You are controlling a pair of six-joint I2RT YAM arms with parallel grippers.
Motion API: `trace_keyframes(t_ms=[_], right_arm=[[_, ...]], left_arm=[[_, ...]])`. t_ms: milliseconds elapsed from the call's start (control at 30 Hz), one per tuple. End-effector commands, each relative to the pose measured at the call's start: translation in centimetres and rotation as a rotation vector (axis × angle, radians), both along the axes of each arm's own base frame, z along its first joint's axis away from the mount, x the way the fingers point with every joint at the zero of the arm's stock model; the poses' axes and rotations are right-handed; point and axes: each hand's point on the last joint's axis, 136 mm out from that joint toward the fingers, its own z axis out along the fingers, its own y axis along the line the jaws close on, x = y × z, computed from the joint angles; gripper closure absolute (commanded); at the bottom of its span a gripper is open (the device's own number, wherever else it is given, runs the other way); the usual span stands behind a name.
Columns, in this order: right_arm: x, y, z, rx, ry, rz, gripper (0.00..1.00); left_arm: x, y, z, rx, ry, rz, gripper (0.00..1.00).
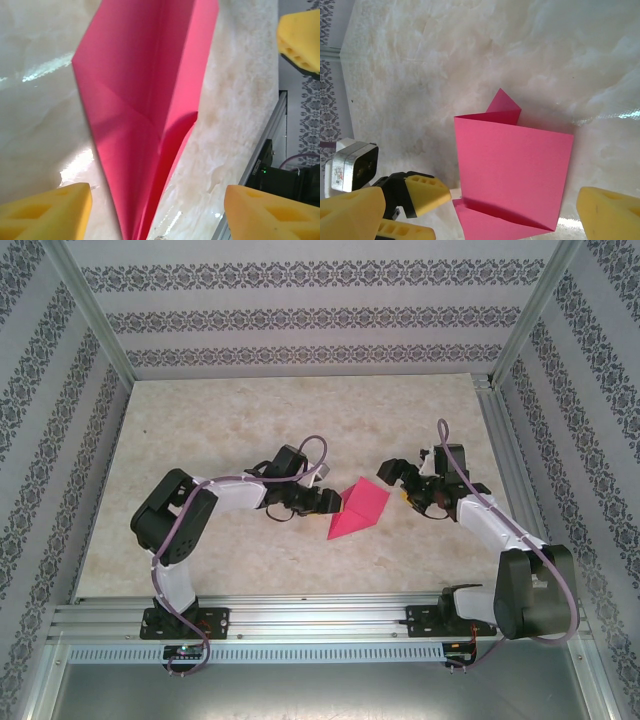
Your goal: Fold a paper plane with a square sheet of paper (pick it up from the middle)
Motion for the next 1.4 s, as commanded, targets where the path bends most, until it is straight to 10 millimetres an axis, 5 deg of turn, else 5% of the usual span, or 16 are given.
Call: trace_keyframes(t_ms=[0,100,333,767,833,967,1233,1367], right_arm=[[0.7,0.8,1.1,0.007,-0.041,0.033,0.02],[0.6,1.0,0.8,0.009,-0.030,0.038,0.02],[0.4,1.3,0.4,0.012,-0.021,0.037,0.02],[-0.3,2.1,-0.6,0.003,0.007,0.077,0.06],[-0.8,2.3,-1.3,-0.023,0.034,0.093,0.13],[-1.8,2.3,-3.1,-0.092,0.103,0.109,0.30],[-3.2,3.7,-5.7,-0.156,0.207,0.160,0.39],[-3.1,5.3,-6.3,-0.134,0.220,0.188,0.59]], left_arm=[[-0.2,-0.3,0.2,0.019,-0.068,-0.071,0.25],[-0.6,0.0,-1.3,0.138,-0.087,-0.095,0.20],[-1.1,-1.1,-2.1,0.190,-0.096,-0.136,0.28],[-0.9,-1.3,-4.2,0.294,-0.081,-0.133,0.67],[-0.8,-1.3,-4.3,0.293,-0.077,-0.125,0.76],[-0.7,-1.5,-4.9,0.288,-0.059,-0.110,0.78],[-0.6,-1.1,-5.9,0.303,-0.035,-0.062,0.85],[-0.7,-1.1,-5.8,0.299,-0.032,-0.069,0.85]])
